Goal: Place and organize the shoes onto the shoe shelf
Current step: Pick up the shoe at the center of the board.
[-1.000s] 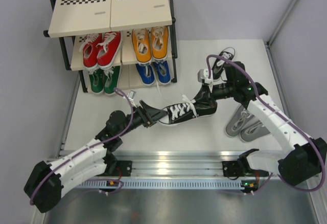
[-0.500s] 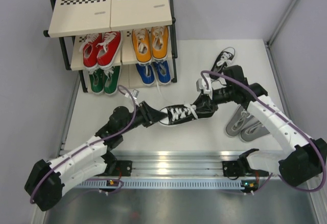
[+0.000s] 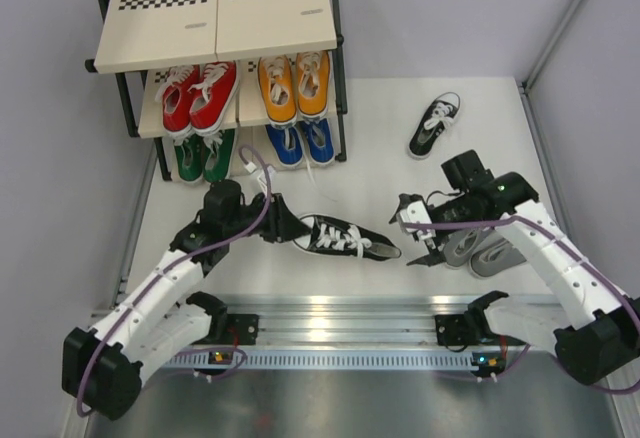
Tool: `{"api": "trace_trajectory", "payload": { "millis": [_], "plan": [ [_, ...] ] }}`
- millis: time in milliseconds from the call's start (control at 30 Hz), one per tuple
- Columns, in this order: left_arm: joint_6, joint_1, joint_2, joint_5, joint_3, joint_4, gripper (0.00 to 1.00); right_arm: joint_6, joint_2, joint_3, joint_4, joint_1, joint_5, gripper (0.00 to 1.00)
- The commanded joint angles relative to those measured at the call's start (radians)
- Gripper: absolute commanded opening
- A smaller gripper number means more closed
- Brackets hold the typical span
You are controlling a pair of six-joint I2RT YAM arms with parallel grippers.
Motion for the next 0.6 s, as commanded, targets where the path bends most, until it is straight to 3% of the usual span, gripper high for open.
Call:
{"api": "trace_trajectory", "payload": {
  "millis": [0,167,300,433,500,567],
  "plan": [
    [0.072,0.034,0.021,0.179,0.091,0.024,0.00,-0.043,-0.050,-0.069,-0.010,0.033,0.014,0.96],
    [0.086,0.037,0.059,0.265,0.118,0.024,0.00,0.129,-0.107,-0.119,0.131,0.064,0.049,0.91],
    [0.119,0.037,0.069,0.297,0.131,0.004,0.00,0.356,-0.109,-0.125,0.249,0.082,0.005,0.76],
    [0.104,0.037,0.079,0.308,0.131,0.004,0.00,0.464,-0.124,-0.145,0.308,0.163,0.066,0.74],
    [0.072,0.037,0.087,0.306,0.128,0.009,0.00,0.423,-0.126,-0.122,0.237,0.186,0.067,0.73],
    [0.041,0.039,0.108,0.325,0.120,0.018,0.00,0.166,-0.127,-0.091,0.089,0.191,0.026,0.77]
  ]
}}
